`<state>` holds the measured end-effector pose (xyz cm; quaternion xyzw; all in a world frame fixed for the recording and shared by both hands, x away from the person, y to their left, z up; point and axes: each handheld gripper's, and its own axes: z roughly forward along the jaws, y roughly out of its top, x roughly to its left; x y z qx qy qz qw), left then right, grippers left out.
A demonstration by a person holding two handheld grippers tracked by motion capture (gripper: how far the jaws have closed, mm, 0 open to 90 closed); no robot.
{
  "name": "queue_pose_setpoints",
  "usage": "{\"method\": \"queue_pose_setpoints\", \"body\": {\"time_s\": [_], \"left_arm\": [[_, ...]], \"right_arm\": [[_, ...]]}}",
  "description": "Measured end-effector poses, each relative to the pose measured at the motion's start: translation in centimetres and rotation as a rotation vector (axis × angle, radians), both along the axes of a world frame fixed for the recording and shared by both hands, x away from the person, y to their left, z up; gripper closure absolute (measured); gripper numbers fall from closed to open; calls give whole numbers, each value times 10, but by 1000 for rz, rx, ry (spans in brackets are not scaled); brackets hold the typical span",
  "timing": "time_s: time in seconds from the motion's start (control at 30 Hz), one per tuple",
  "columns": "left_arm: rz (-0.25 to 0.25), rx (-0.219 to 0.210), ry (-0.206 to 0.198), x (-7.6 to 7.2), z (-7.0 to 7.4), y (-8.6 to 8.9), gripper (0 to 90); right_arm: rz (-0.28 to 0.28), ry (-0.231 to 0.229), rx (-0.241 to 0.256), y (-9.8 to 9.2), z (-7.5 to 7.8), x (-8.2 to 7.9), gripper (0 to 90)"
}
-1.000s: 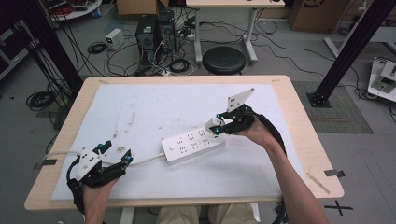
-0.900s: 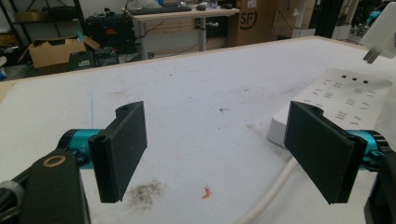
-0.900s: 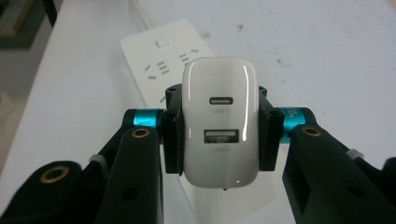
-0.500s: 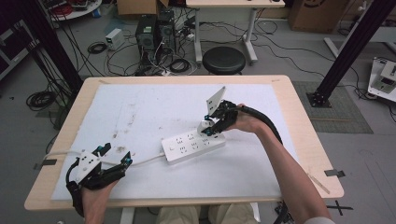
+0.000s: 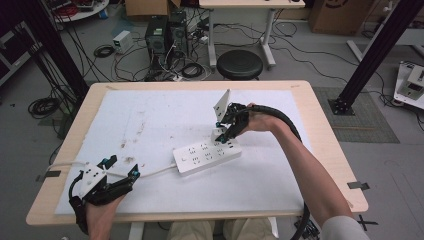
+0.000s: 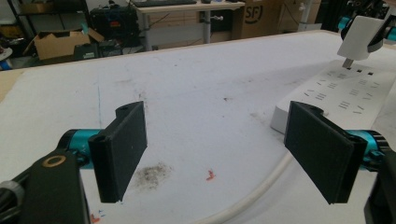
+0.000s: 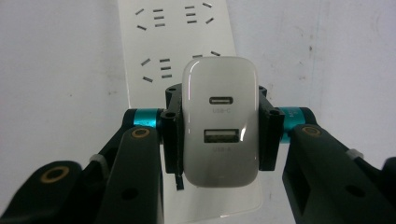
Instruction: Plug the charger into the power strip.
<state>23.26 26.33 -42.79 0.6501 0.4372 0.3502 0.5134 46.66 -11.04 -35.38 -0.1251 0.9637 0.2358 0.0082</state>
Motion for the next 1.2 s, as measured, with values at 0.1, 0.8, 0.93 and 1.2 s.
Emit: {"method": "queue_pose_setpoints", "body": {"time_s": [0.1, 0.8, 0.93, 1.2], "left_arm": [[5, -3, 2, -2, 0, 1, 212], [6, 9, 18, -4, -1, 2, 212], [3, 10, 21, -4, -2, 1, 212], [-4, 7, 23, -5, -2, -3, 213]], "right_arm": [[25, -13, -24, 7, -1, 2, 635], [72, -5, -88, 15, -11, 5, 636], [82, -17, -103, 18, -11, 4, 635], [79, -8, -107, 22, -12, 4, 636]]}}
